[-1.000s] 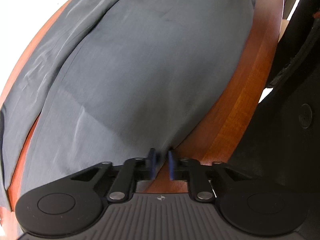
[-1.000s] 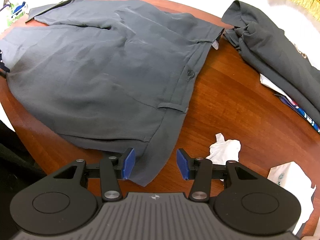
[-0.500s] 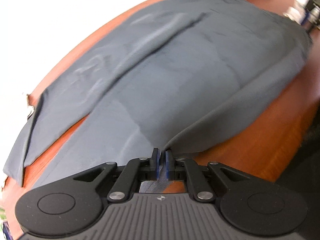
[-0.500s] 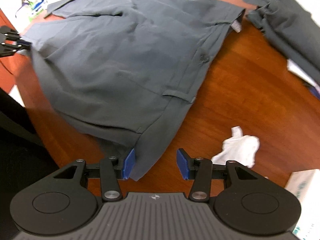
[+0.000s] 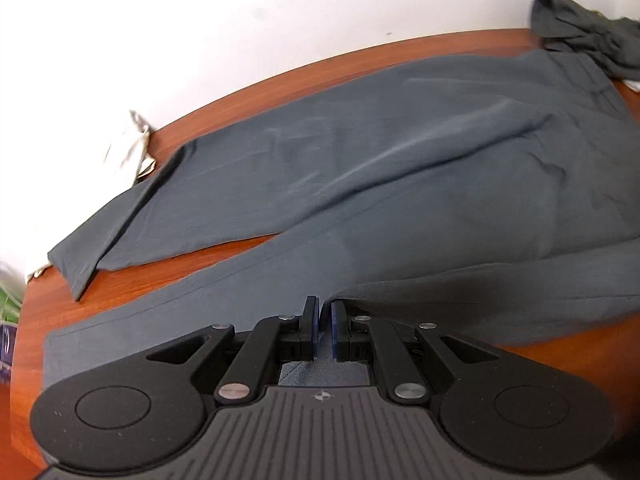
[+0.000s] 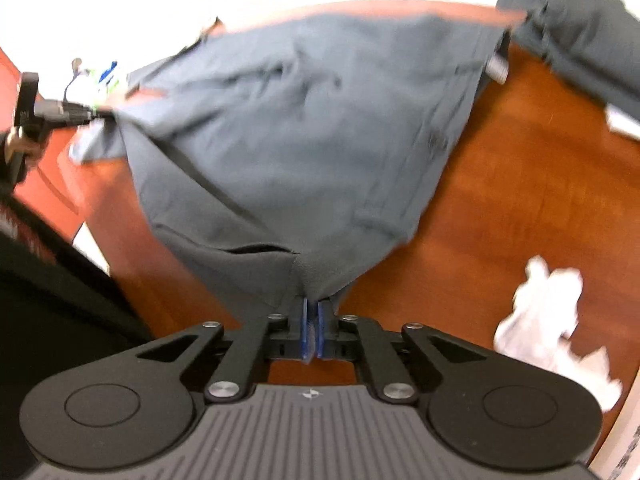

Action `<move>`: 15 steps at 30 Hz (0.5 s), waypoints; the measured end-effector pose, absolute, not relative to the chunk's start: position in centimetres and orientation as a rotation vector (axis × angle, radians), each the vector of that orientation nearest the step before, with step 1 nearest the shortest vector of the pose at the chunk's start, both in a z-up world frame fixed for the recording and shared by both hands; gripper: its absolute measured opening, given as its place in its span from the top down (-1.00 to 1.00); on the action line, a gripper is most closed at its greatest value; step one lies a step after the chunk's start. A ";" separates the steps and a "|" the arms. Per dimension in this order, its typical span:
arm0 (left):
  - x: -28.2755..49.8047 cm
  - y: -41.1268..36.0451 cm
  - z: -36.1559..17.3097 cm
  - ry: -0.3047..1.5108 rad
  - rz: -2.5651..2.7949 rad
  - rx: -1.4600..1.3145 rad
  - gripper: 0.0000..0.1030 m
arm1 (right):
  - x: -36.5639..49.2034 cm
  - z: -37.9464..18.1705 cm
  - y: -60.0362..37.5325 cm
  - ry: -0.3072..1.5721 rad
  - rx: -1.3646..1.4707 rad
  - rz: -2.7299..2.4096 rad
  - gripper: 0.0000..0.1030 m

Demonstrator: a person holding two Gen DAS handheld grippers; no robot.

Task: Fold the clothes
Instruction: 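Grasp the waistband with the right tool while the left tool holds the leg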

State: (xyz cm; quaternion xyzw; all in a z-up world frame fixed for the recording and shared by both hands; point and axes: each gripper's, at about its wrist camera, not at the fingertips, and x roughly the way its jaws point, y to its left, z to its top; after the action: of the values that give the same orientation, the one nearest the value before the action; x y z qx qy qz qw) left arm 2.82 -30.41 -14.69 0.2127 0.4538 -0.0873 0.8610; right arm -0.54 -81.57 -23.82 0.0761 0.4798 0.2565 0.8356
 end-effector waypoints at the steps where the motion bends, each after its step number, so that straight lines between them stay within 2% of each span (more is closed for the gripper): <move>1: 3.4 -30.5 -14.9 0.959 -0.171 0.450 0.88 | -0.1 -23.3 -81.7 1.002 0.165 0.531 0.91; 13: 7.3 -31.6 -18.3 1.023 -0.136 0.504 0.88 | 2.4 -25.0 -80.7 1.059 0.200 0.504 0.78; 15: 7.6 -31.6 -18.8 1.032 -0.138 0.517 0.88 | 2.2 -25.2 -80.5 1.072 0.192 0.499 0.67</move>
State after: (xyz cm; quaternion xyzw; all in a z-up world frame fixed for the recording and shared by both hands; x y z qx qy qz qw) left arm 7.55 -31.64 -18.78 0.2440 0.4876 -0.0652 0.8357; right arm 2.24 -80.49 -25.22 0.0904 0.5047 0.2347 0.8258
